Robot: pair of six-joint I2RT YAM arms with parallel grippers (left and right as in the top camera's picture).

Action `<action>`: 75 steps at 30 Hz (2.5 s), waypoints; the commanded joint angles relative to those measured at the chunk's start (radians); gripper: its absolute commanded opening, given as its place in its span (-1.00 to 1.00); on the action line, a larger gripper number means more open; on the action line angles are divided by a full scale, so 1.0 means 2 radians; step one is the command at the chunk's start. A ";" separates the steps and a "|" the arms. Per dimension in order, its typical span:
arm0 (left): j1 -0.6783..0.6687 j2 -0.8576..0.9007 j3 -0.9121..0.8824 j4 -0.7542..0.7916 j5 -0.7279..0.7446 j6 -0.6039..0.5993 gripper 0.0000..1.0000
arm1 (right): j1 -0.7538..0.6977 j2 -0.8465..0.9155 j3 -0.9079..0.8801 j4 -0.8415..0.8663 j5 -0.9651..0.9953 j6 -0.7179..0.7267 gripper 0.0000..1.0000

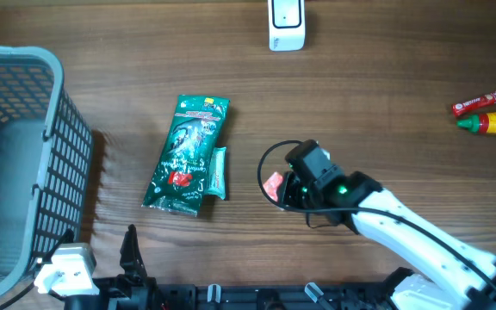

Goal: Scan the item barcode
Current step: 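Grasp the Kleenex tissue pack with the right gripper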

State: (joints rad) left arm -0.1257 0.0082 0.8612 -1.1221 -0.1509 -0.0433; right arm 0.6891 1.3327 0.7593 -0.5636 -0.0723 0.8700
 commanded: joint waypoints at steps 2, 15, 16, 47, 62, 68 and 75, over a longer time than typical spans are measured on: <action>0.003 -0.002 0.000 0.001 0.002 -0.001 1.00 | -0.002 -0.048 0.033 -0.007 0.046 -0.089 0.95; 0.003 -0.002 0.000 0.001 0.002 -0.001 1.00 | 0.071 0.123 0.027 0.019 -0.069 -0.050 -0.91; 0.003 -0.002 0.000 0.001 0.002 -0.001 1.00 | 0.066 0.123 0.027 0.012 -0.069 -0.036 -0.91; 0.003 -0.002 0.000 0.001 0.002 -0.001 1.00 | -0.044 0.106 0.043 -0.099 -0.036 -0.029 -0.91; 0.003 -0.002 0.000 0.001 0.002 -0.001 1.00 | -0.031 0.166 0.027 -0.017 0.058 -0.043 -0.64; 0.003 -0.002 0.000 0.001 0.002 -0.001 1.00 | -0.071 0.165 0.051 0.064 0.011 -0.160 -0.44; 0.003 -0.002 0.000 0.001 0.002 -0.001 1.00 | -0.075 0.156 0.121 -0.040 -0.057 -0.053 -0.41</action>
State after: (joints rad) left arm -0.1257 0.0082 0.8612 -1.1221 -0.1509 -0.0433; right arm 0.5476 1.6512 0.9535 -0.5854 -0.1364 0.5999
